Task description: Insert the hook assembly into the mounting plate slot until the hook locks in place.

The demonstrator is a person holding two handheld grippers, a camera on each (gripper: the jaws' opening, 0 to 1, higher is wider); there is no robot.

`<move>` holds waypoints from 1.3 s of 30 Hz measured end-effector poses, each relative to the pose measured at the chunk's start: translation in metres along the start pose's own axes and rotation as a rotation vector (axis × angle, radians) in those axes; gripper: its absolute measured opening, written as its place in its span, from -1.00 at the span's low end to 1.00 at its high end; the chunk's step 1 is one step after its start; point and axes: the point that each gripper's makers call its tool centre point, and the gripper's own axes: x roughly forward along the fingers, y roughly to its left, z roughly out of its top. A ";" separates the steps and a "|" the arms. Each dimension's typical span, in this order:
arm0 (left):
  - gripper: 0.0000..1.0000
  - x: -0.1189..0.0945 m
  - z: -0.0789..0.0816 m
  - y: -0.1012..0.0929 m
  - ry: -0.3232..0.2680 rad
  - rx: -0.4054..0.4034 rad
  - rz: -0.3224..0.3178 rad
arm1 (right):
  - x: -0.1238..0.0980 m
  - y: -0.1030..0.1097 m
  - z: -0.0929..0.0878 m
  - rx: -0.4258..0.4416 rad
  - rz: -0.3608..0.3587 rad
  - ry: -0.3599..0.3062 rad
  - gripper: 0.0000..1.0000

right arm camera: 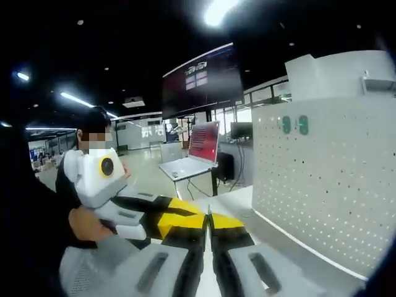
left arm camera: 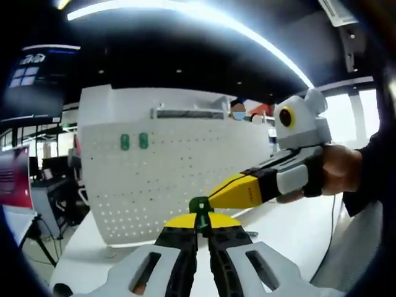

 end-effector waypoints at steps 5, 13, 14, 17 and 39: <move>-0.92 0.000 0.000 0.000 -0.002 0.007 0.002 | 0.000 0.000 0.000 0.004 -0.001 -0.001 -0.99; -0.94 0.000 0.000 0.001 0.003 -0.002 0.006 | 0.000 0.001 0.001 -0.012 0.001 0.000 -0.98; -0.94 0.000 -0.001 0.002 0.007 -0.007 0.009 | 0.000 0.001 0.002 -0.021 -0.002 -0.003 -0.98; -0.94 -0.001 -0.002 0.007 0.007 -0.012 0.029 | -0.002 -0.007 0.004 -0.074 -0.054 -0.007 -0.79; -0.94 0.001 -0.011 0.010 0.044 -0.030 0.043 | -0.039 -0.035 -0.017 -0.276 -0.301 0.009 -0.28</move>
